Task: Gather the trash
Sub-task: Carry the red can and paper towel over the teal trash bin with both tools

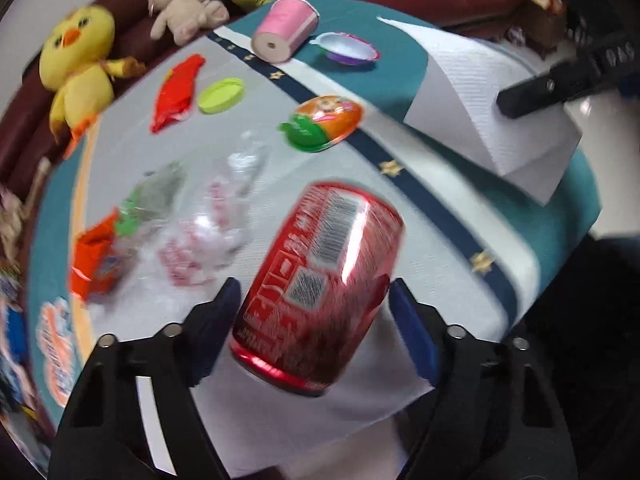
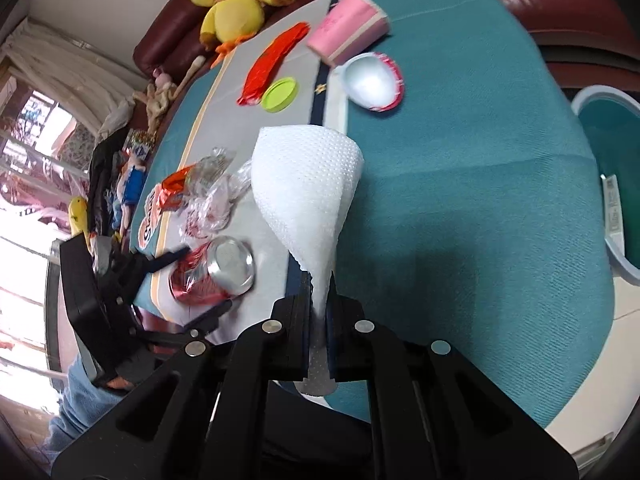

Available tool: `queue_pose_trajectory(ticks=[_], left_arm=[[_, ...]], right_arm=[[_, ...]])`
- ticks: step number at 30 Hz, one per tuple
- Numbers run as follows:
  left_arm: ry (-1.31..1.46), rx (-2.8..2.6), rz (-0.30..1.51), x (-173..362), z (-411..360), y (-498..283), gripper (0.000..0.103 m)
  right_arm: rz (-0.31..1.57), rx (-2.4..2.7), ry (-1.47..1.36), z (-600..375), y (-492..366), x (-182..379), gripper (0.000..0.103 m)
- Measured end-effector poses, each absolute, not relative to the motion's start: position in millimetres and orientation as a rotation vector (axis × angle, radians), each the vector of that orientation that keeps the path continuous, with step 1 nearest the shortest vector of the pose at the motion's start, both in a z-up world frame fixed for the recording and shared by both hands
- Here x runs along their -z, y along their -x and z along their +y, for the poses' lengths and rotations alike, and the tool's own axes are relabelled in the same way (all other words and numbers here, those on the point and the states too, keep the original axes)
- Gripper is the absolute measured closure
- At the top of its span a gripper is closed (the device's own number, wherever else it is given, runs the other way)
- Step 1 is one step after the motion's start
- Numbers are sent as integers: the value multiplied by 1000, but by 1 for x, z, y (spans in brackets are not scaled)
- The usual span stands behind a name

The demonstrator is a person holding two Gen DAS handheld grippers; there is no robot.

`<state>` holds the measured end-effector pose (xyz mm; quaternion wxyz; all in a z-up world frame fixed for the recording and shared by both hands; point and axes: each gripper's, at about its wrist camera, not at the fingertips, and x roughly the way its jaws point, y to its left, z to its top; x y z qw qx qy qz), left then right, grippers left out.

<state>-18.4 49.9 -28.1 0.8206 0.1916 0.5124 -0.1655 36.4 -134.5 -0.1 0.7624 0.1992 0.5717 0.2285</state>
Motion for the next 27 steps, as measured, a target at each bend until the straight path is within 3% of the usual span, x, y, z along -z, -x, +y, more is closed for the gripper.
queue_pose_trajectory(ticks=[6, 12, 14, 27], left_arm=[[-222, 419, 1128, 33, 20, 9, 30], [-272, 413, 1158, 44, 4, -1, 30], [-267, 401, 1158, 46, 2, -3, 40], [-113, 399, 1104, 5, -20, -26, 41]], right_arm=[[1249, -419, -484, -165, -34, 9, 97], [1244, -355, -516, -193, -30, 18, 97], [1241, -335, -530, -202, -31, 22, 97], [1133, -340, -604, -235, -39, 4, 97]])
